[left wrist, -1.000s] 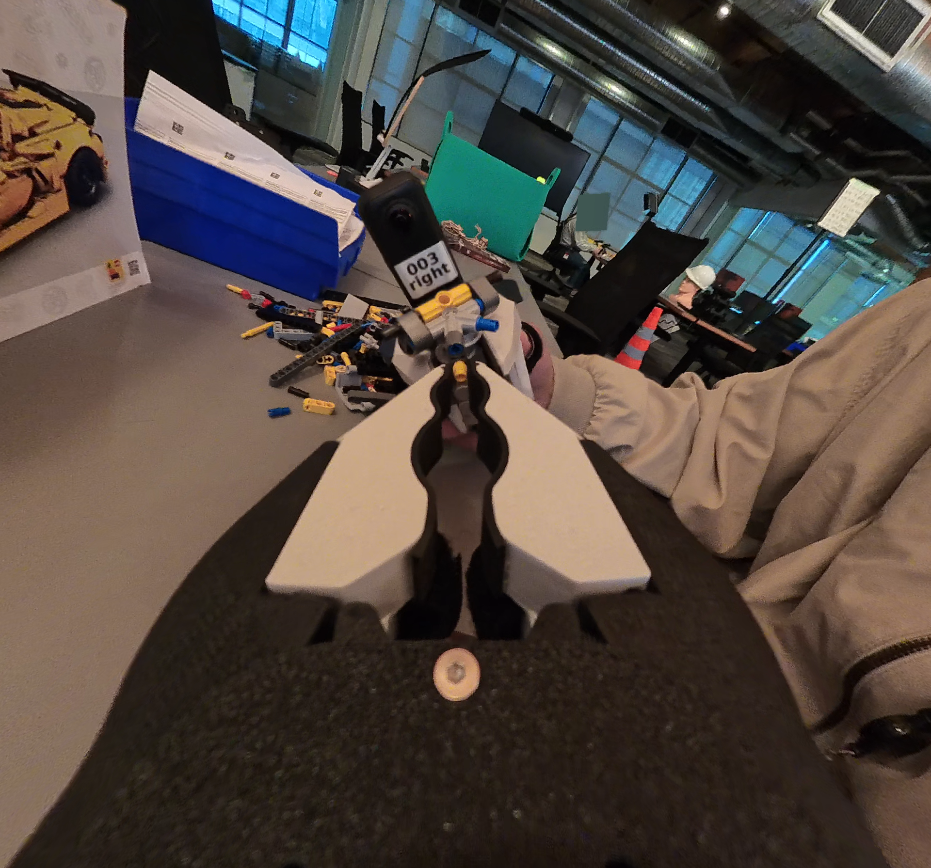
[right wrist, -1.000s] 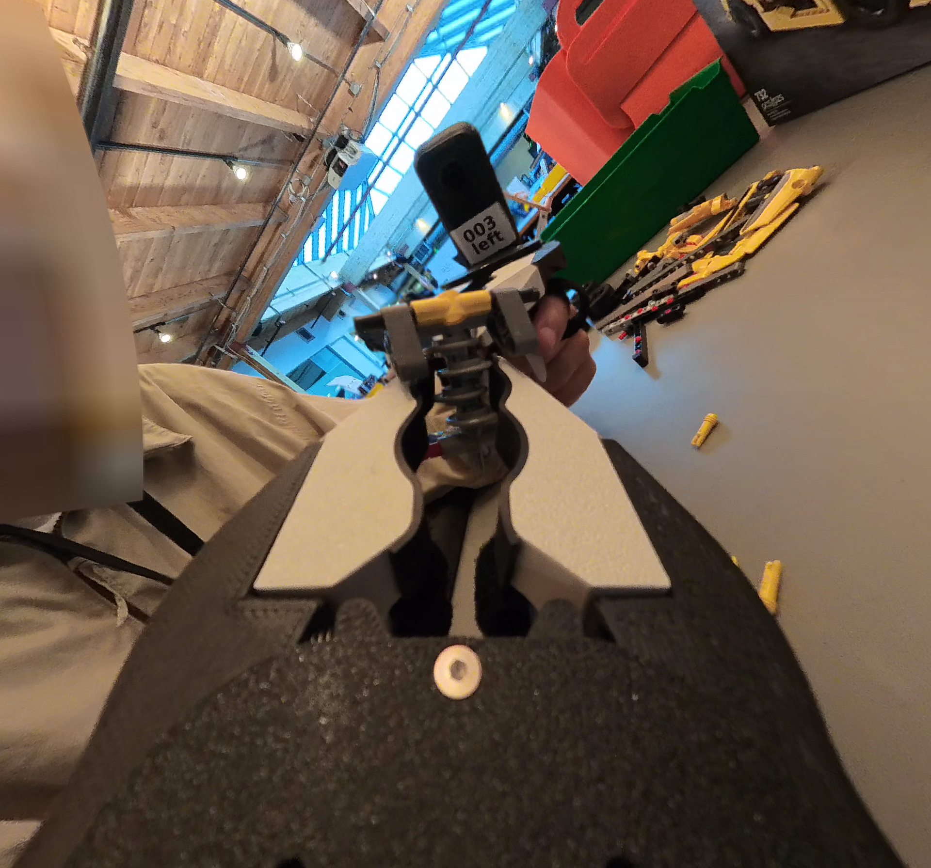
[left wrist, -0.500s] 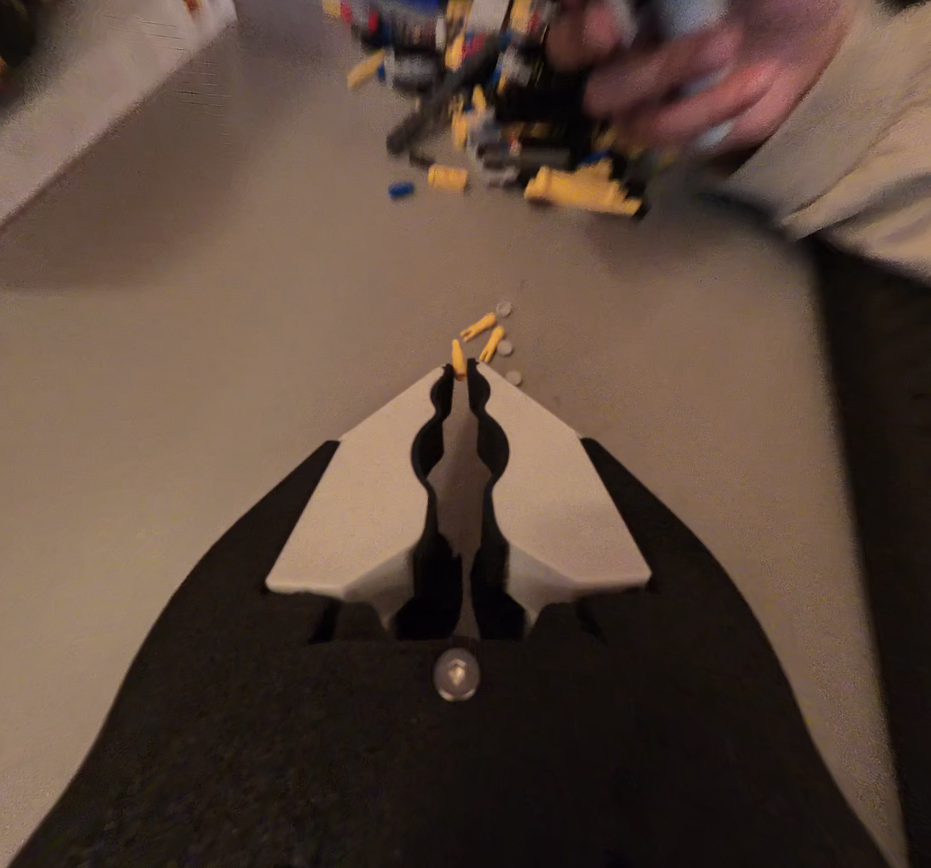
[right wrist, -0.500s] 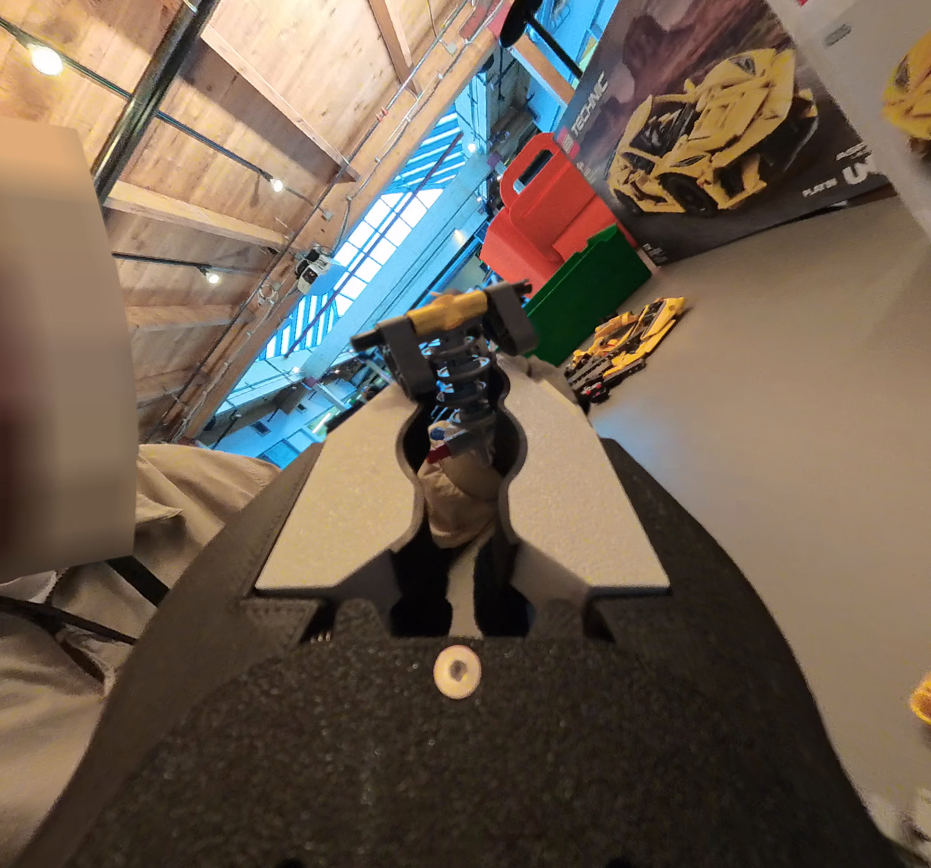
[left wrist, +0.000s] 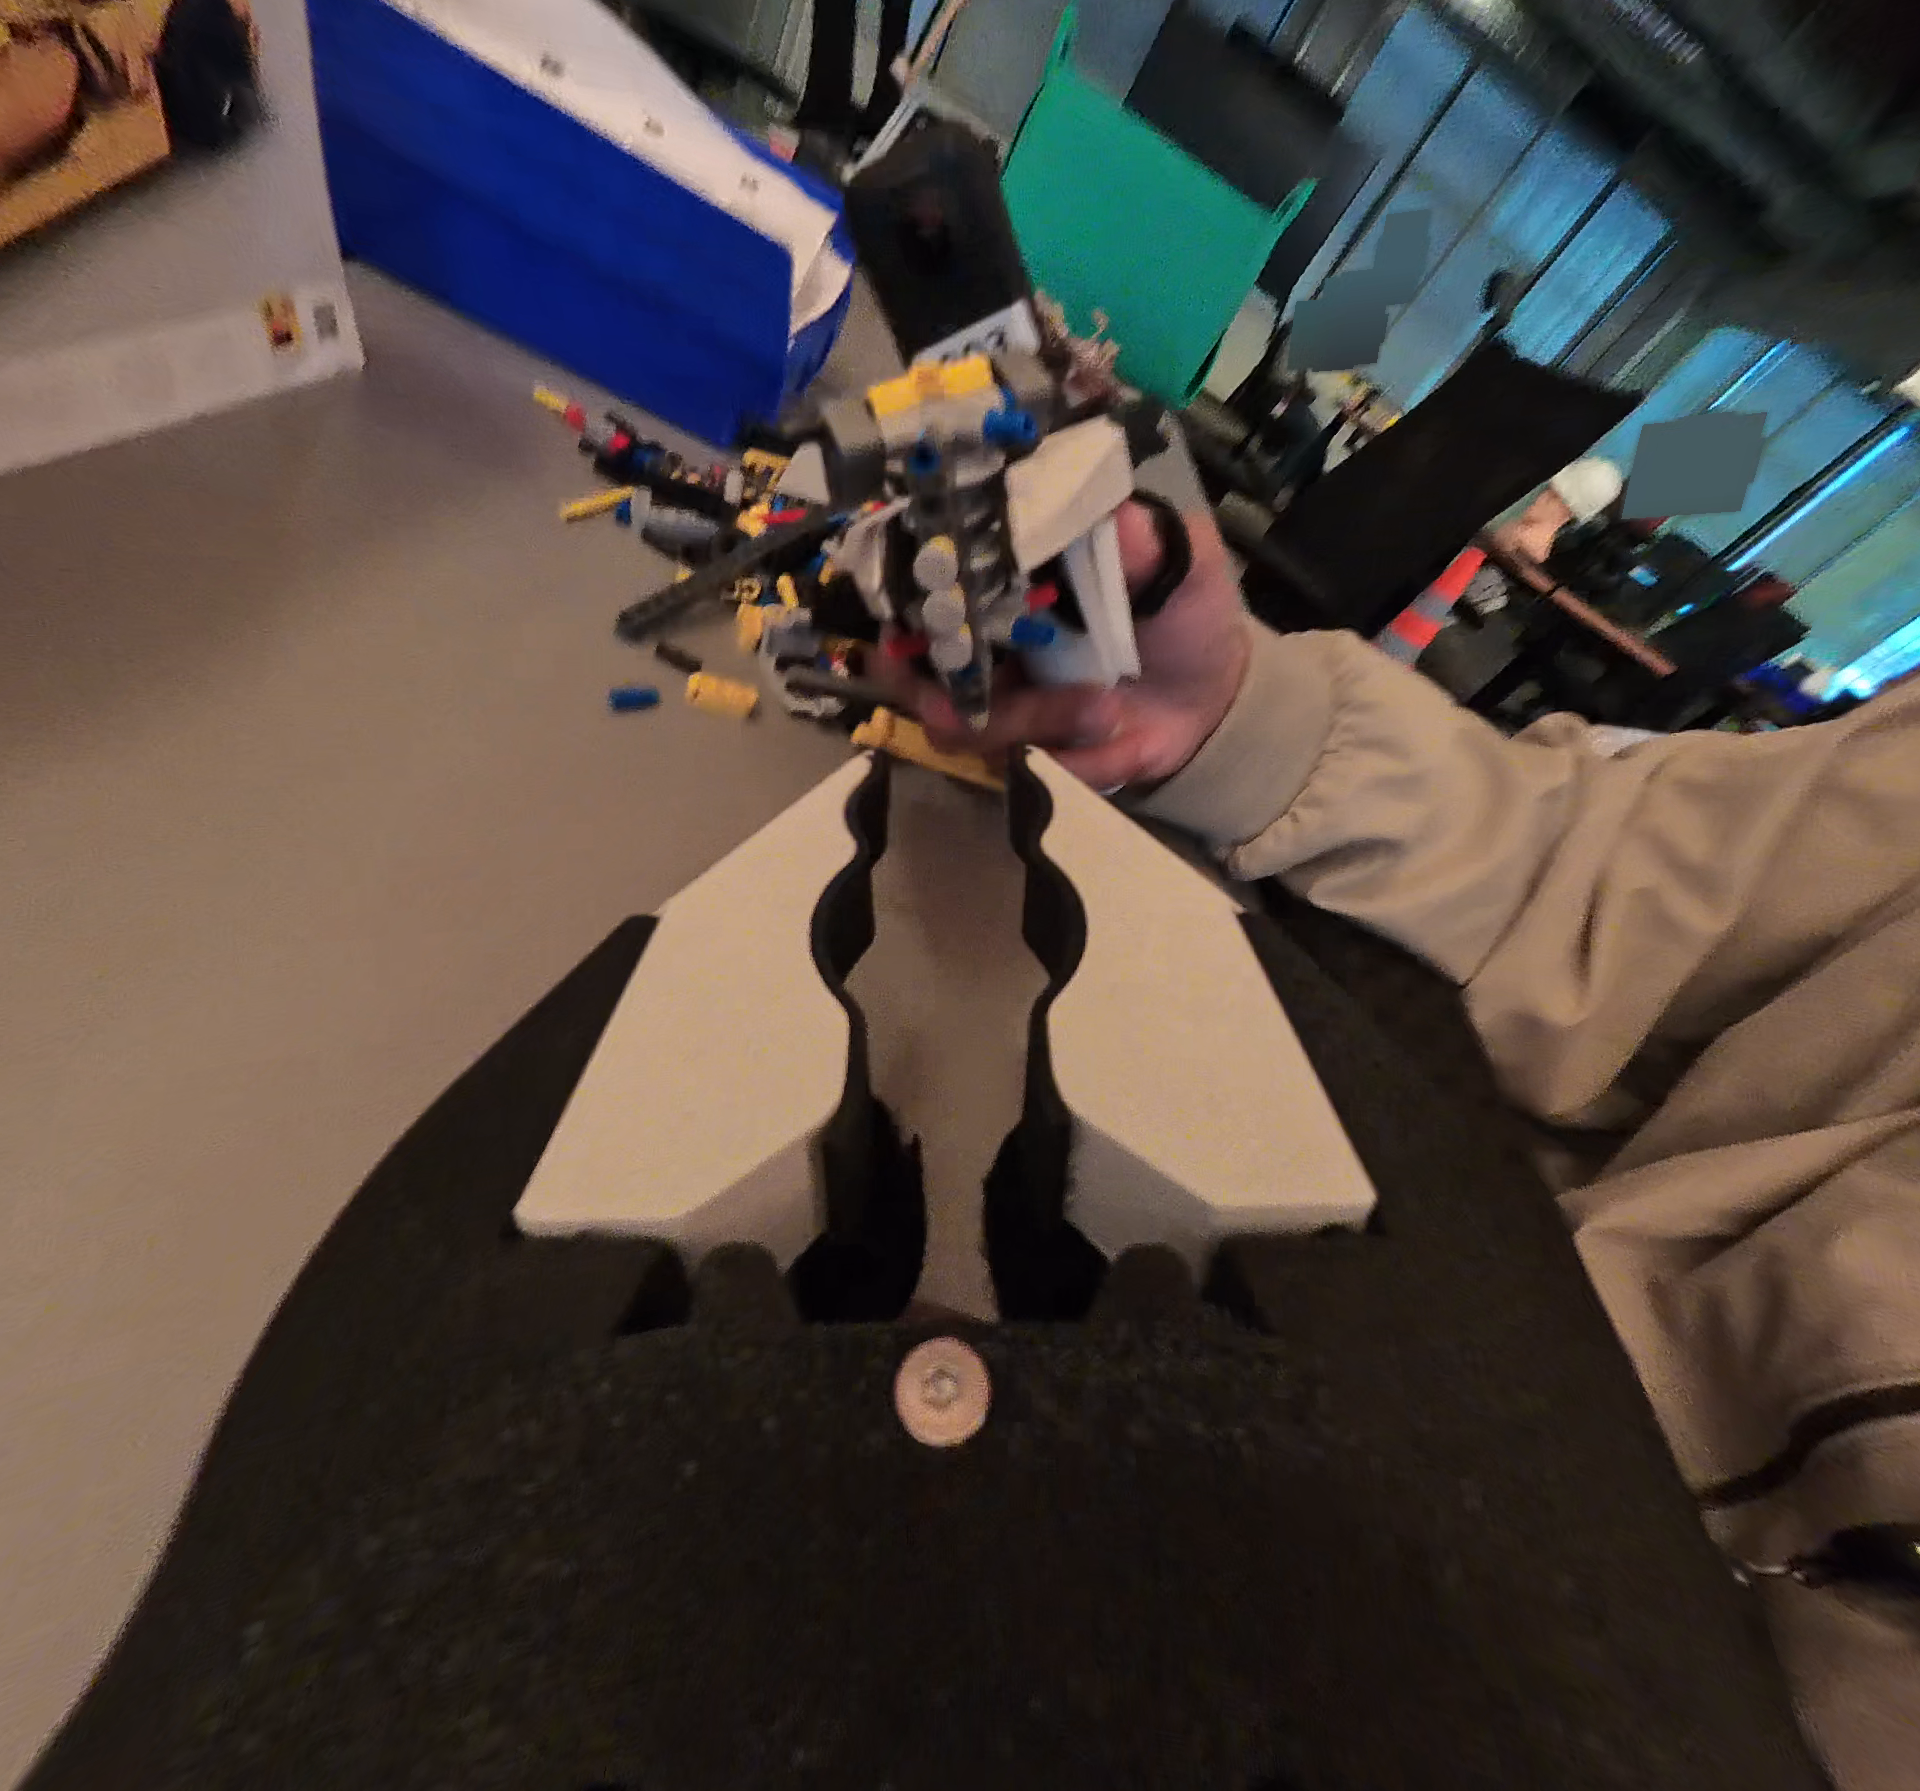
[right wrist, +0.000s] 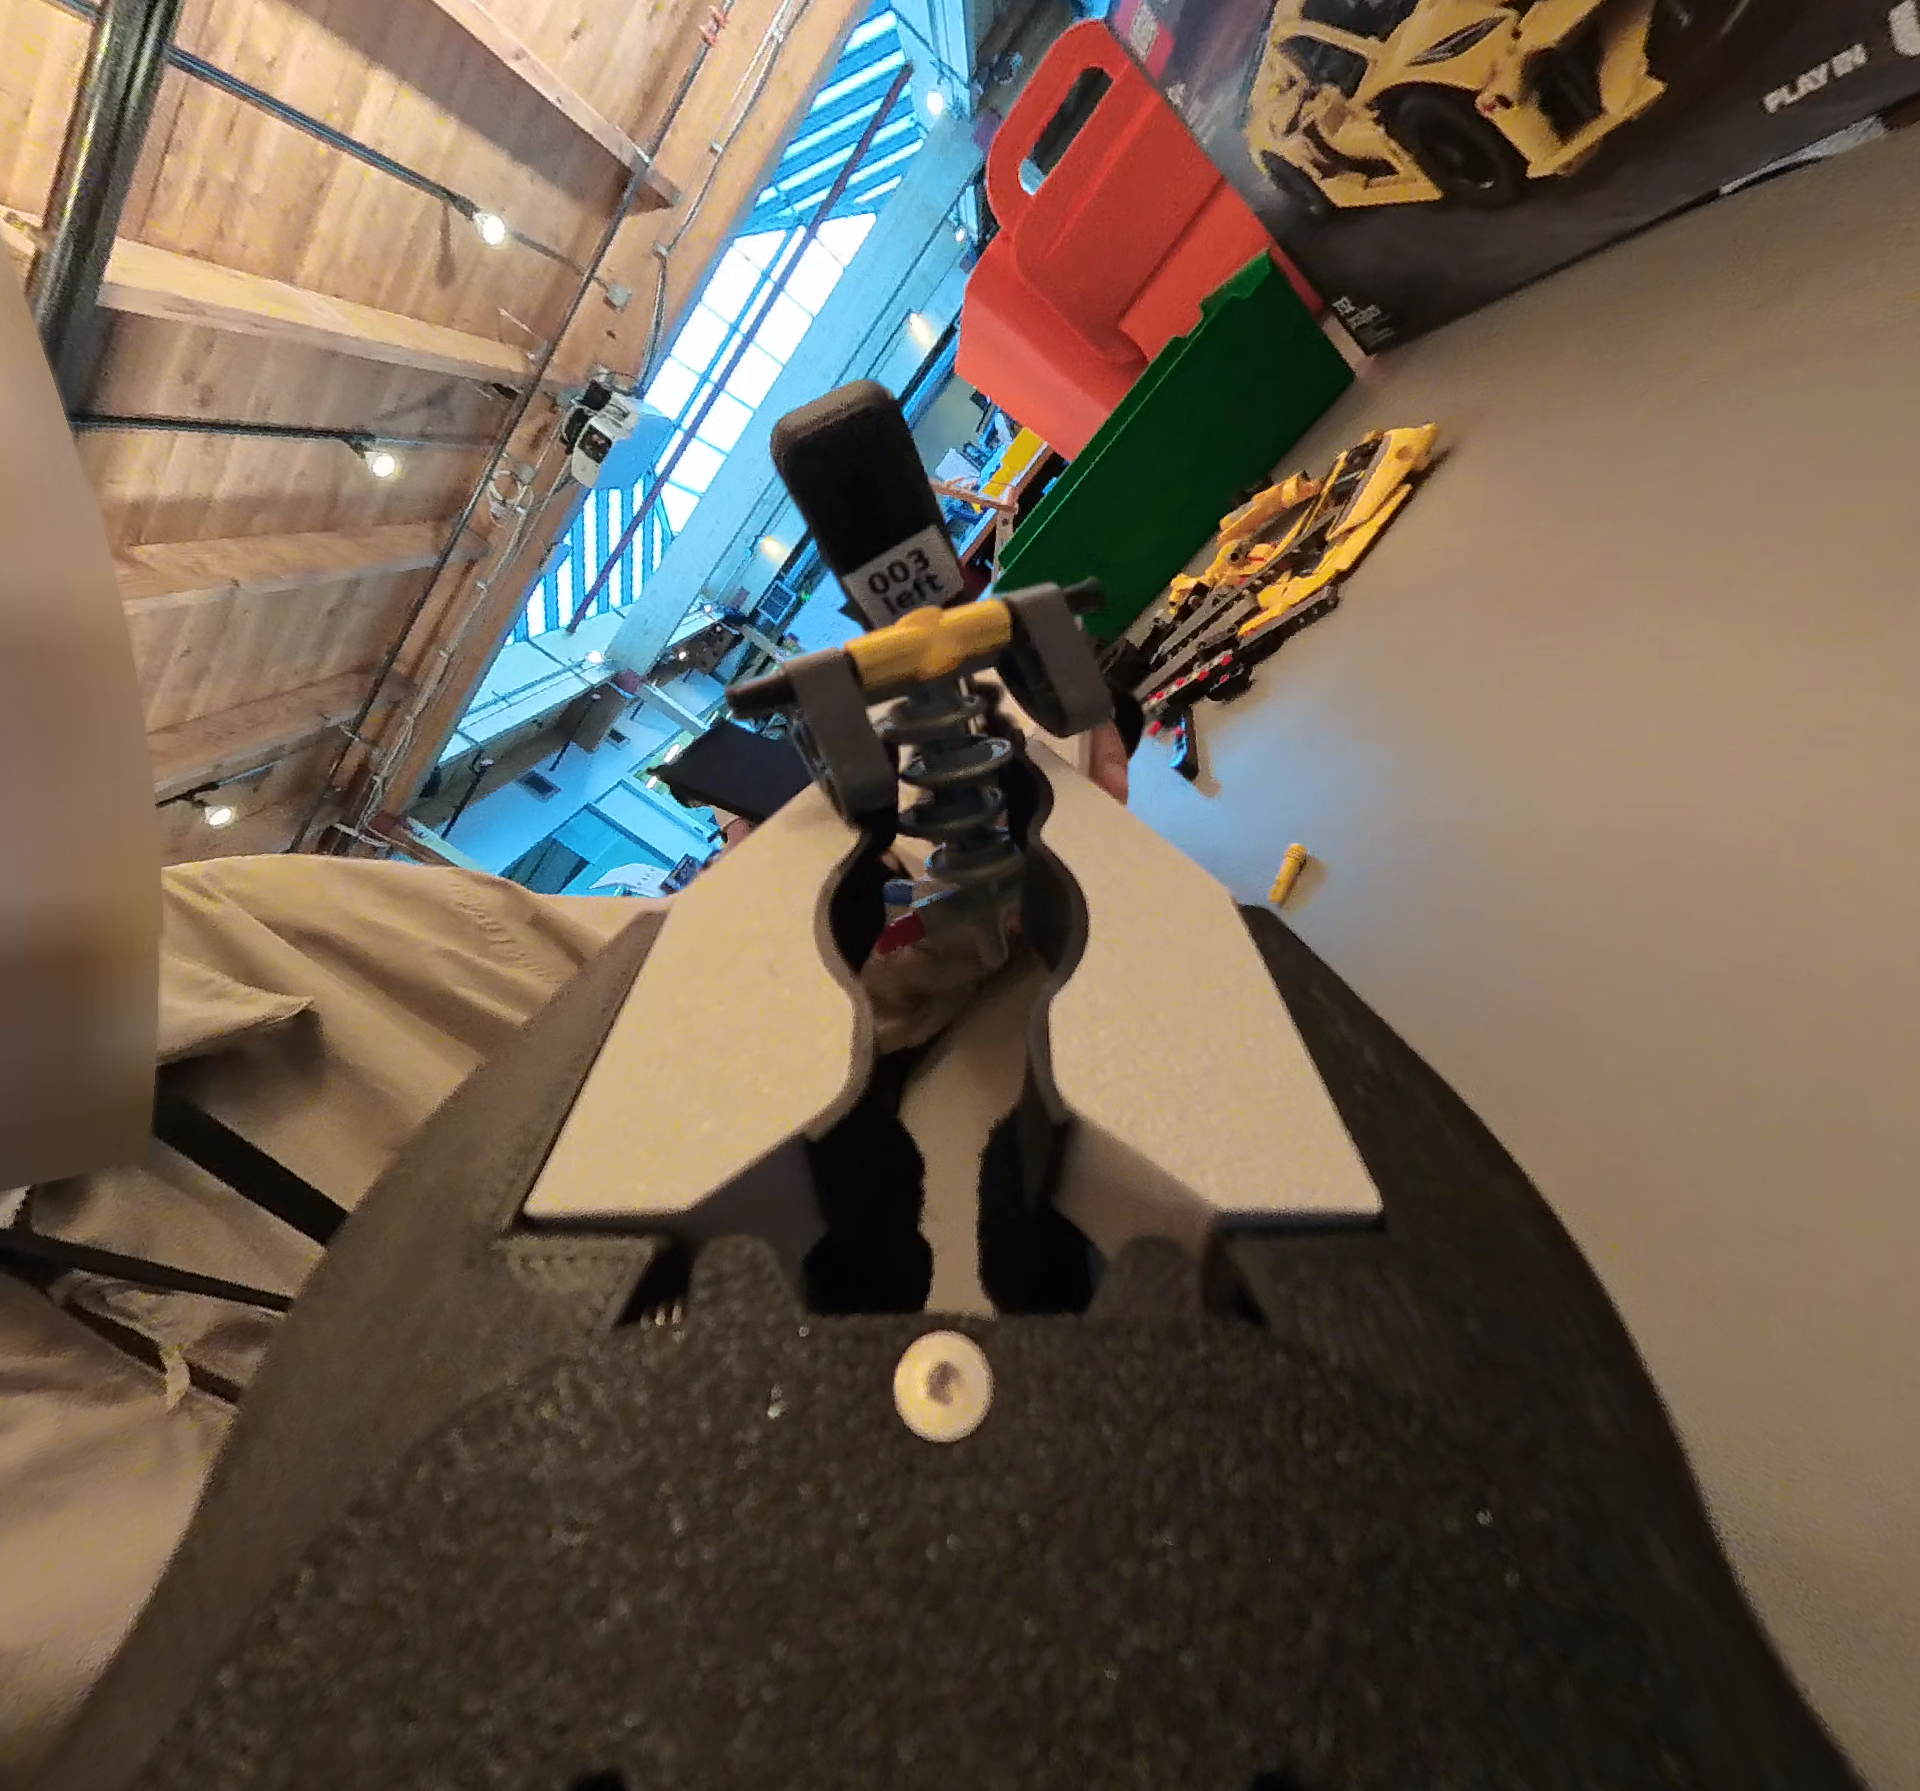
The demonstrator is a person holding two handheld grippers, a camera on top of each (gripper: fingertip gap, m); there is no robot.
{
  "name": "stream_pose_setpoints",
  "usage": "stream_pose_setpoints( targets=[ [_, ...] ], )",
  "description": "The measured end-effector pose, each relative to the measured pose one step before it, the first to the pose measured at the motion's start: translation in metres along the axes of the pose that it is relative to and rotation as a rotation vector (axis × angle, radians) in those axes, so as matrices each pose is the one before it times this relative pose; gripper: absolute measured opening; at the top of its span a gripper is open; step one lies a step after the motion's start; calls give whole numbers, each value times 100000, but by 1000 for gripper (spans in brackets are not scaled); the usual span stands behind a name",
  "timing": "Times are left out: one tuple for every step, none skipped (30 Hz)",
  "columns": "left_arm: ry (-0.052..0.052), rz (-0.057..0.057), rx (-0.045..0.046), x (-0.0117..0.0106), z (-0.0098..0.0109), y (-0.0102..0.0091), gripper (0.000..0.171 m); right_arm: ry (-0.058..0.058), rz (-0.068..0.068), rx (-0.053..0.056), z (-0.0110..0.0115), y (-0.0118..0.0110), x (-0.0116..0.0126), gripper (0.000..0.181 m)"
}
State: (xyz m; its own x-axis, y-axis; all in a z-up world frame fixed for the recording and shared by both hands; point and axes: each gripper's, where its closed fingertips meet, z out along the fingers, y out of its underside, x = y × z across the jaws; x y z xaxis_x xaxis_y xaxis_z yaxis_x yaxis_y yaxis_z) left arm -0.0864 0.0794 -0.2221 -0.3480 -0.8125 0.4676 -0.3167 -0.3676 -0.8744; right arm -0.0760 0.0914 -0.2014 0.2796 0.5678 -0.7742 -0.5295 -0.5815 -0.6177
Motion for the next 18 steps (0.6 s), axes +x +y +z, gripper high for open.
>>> stream_pose_setpoints(
  targets=[
    [1075, 6, 943, 171, -120, -196, 22, 45, -424, -1831, 167, 315, 3, 19],
    [697, 201, 424, 132, -9, -63, 22, 372, -580, -1530, 201, 283, 48, 19],
    [642, -25, 551, 132, 61, -59, 21, -251, -241, -821, 223, 195, -55, 19],
    [442, -253, 394, 85, 85, -59, 21, -915, 121, -1077, 234, 215, -145, 19],
    [169, -287, 346, 32, 79, -38, 20, -547, 1, -1215, 232, 242, -77, 19],
    [245, -75, 225, 43, 58, -11, 18, 105, -284, -917, 196, 202, 10, 19],
    [497, 310, -194, 82, 39, 75, 12, 45, -79, -1143, 176, 227, 3, 19],
    [349, 413, -228, 83, -1, 64, 8, -280, -23, -826, 113, 151, -33, 19],
    [-35, 339, -113, 33, -19, 5, 8, 267, -205, 135, -12, -24, 14, 19],
    [-340, 267, -3, 3, -11, -53, 7, 354, -286, -19, -1, 0, 32, 19],
    [56, 172, 74, 63, 16, -33, 7, -237, -49, -145, -15, -10, -57, 19],
    [318, 166, 287, 102, 43, -29, 7, -360, -192, -454, -53, 15, -104, 19],
    [273, 201, 219, 72, 44, -8, 7, 113, -719, -137, -49, -13, -69, 19],
    [364, 95, -252, 68, 33, 54, 8, 178, -542, 127, -44, -53, -46, 19],
    [504, -87, -479, 56, 16, 74, 8, -135, -66, 73, -48, -16, -42, 19],
    [397, -12, -258, 60, -13, 49, 8, 21, 239, 232, -40, -16, 19, 19],
    [150, 205, 30, 40, -7, -9, 7, -21, 365, 115, -5, 9, 42, 19],
    [102, 535, -155, 84, -4, -2, 7, -676, 574, 183, 6, -21, -74, 19]
  ],
)
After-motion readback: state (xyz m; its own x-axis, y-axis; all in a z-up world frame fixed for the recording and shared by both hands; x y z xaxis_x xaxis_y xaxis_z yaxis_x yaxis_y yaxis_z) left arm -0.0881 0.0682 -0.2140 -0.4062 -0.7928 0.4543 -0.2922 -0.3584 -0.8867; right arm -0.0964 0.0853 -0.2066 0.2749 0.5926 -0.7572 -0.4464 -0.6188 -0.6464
